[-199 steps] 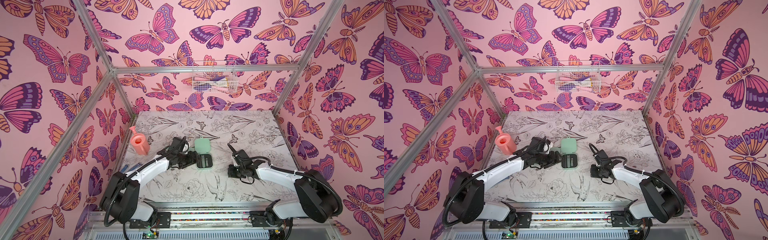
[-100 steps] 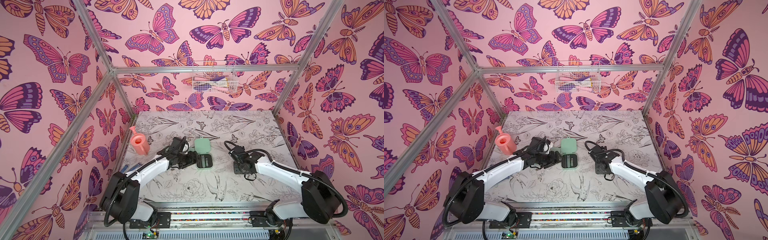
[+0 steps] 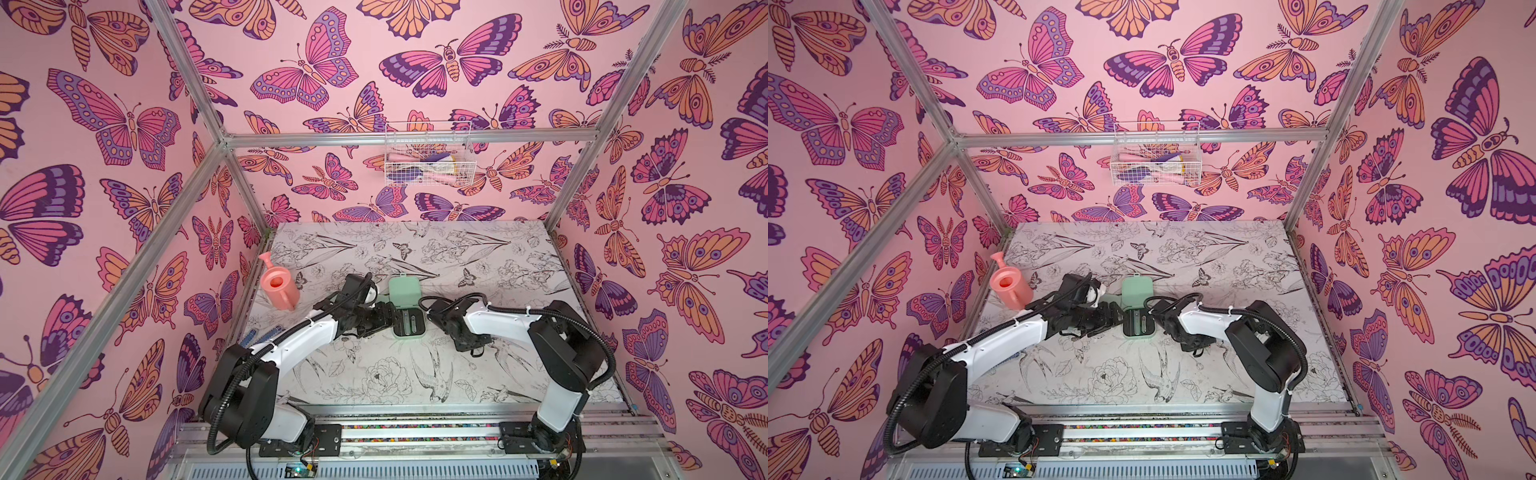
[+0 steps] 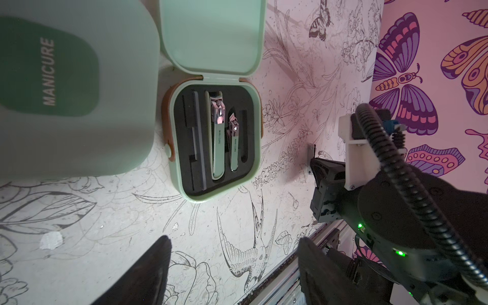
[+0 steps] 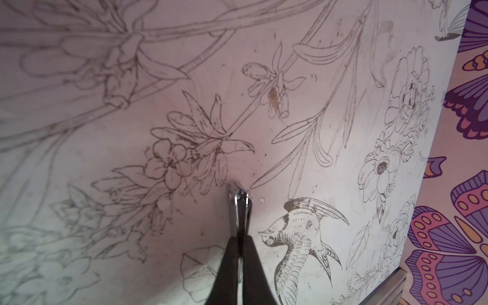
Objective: Organize nail clipper sets
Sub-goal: Adjust the nail clipper at the center of the board.
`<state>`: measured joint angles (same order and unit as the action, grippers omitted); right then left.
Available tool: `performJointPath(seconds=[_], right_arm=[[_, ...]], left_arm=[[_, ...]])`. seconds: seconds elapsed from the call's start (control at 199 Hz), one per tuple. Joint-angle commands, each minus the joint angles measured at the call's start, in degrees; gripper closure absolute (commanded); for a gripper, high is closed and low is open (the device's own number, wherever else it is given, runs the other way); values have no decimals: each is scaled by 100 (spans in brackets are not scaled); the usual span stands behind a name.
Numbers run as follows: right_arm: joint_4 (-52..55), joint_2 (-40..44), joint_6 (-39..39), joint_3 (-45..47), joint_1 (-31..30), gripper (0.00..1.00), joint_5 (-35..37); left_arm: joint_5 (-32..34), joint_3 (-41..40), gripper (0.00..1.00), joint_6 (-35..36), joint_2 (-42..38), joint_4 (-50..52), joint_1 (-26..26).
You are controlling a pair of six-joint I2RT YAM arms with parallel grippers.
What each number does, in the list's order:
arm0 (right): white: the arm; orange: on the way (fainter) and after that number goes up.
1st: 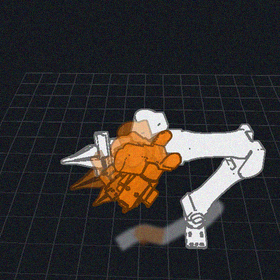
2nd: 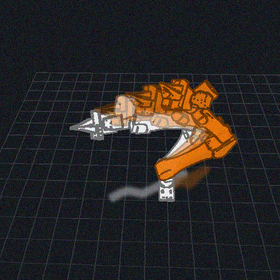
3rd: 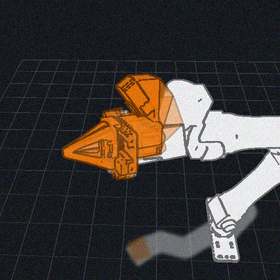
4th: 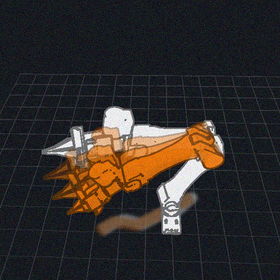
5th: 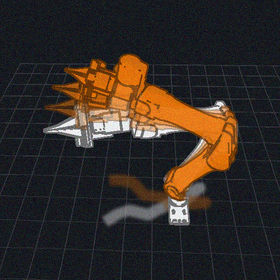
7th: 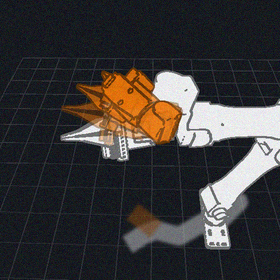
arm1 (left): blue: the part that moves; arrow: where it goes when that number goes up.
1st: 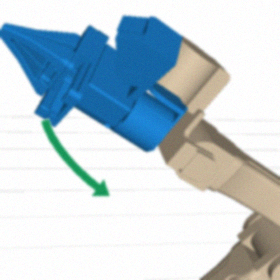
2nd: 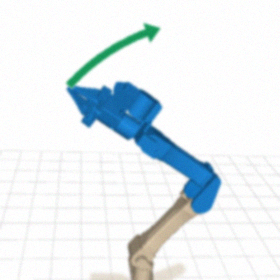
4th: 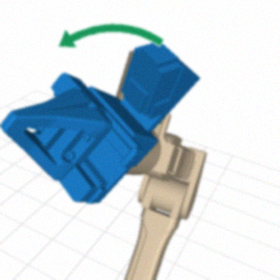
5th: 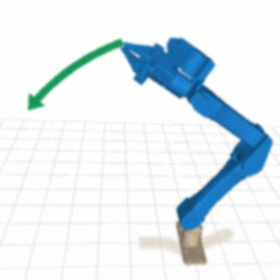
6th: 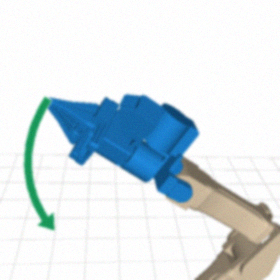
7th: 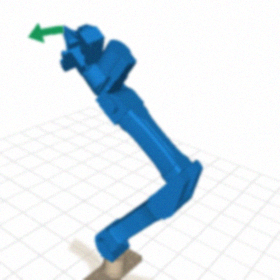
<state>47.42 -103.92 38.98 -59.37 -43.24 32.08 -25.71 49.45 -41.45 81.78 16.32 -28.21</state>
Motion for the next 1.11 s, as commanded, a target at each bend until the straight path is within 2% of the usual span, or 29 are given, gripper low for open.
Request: performJointPath(seconds=[0.0, 0.231, 0.482, 0.759, 0.849, 1.1], right_arm=[[-159, -263, 39, -92, -95, 92, -128], [-321, -481, 192, -99, -294, 89, -328], [-166, -535, 405, -245, -544, 86, -235], [22, 218, 346, -294, -506, 66, -113], [-189, 595, 189, -172, -374, 57, -469], [-1724, 1684, 19, 1108, 580, 56, -2504]], left_arm=[[24, -84, 23, -16, -113, 20, -36], [18, -85, 23, -13, -136, 20, -36], [17, -84, 23, -30, -144, 21, -36], [-1, -41, 23, -25, -120, 21, -36], [-11, -15, 23, -21, -88, 14, -45], [-5, 12, 23, -43, -59, 21, -45]])
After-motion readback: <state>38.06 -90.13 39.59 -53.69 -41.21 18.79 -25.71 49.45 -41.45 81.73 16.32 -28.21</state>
